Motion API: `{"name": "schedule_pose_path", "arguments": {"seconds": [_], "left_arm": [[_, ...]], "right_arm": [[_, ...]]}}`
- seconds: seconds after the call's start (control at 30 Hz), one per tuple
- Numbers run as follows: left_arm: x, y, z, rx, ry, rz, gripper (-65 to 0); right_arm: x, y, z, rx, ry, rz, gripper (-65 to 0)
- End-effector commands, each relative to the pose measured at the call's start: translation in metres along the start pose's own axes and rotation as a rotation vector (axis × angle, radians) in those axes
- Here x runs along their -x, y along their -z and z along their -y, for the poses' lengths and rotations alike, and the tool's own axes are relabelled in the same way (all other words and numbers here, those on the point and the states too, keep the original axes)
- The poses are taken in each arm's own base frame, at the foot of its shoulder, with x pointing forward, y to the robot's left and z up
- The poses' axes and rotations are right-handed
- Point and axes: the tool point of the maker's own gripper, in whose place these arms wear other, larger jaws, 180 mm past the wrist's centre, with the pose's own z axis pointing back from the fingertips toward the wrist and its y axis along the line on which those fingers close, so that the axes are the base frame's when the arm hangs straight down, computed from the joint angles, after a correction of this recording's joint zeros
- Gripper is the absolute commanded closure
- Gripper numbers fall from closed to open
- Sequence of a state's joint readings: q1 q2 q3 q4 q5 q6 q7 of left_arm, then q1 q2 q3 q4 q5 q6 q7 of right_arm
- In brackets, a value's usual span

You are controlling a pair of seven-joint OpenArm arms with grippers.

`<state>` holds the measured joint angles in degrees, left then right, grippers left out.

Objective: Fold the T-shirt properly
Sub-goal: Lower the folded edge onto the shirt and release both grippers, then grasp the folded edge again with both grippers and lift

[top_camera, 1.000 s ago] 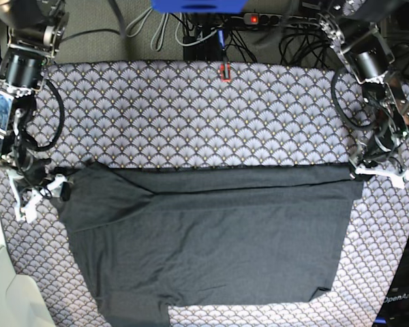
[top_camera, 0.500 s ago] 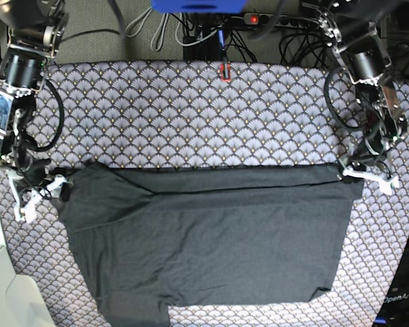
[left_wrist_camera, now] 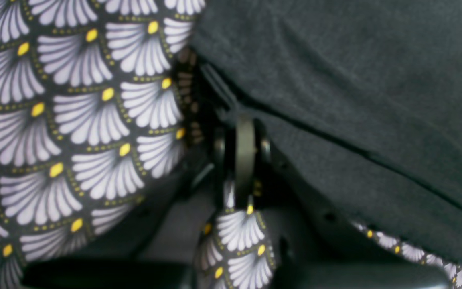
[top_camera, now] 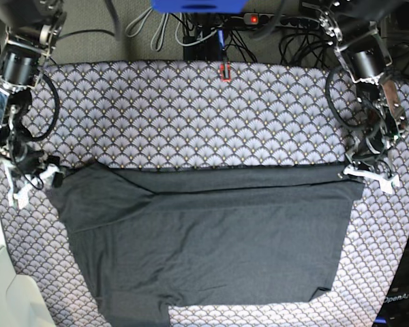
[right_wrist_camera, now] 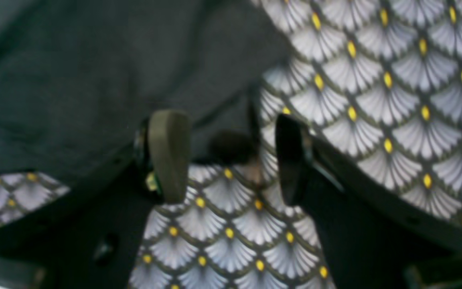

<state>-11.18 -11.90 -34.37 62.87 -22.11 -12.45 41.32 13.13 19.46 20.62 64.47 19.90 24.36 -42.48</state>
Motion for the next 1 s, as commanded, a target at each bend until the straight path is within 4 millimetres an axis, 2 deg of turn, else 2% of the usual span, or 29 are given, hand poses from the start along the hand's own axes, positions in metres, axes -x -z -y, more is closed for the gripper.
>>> {"name": "schedule_pose_path", "arguments": {"seconds": [0.0, 0.23, 0.4, 0.6, 0.83, 0.97], "left_arm": [[-0.023, -0.003, 0.003, 0.014, 0.012, 0.055, -0.5], [-0.023, -0.003, 0.003, 0.013, 0.012, 0.053, -0.5], [-0.023, -0.003, 0.003, 0.013, 0.012, 0.053, -0.5], [-0.020, -0.005, 0.001, 0.010, 0.015, 0.052, -0.5], [-0.019, -0.005, 0.000, 0.008, 0.017, 0.050, -0.5], [-0.013, -0.007, -0.003, 0.004, 0.014, 0.039, -0.5]], "right_arm": [[-0.023, -0.005, 0.005, 0.002, -0.002, 0.077, -35.1], [-0.005, 0.001, 0.016, 0.015, 0.028, 0.071, -34.8], [-0.004, 0.002, 0.015, 0.011, 0.028, 0.069, -33.1], [-0.004, 0.002, 0.014, 0.008, 0.026, 0.068, -19.0], [-0.005, 0.005, 0.007, -0.006, 0.034, 0.073, -13.9], [-0.002, 0.007, 0.003, -0.013, 0.038, 0.069, 0.0]]}}
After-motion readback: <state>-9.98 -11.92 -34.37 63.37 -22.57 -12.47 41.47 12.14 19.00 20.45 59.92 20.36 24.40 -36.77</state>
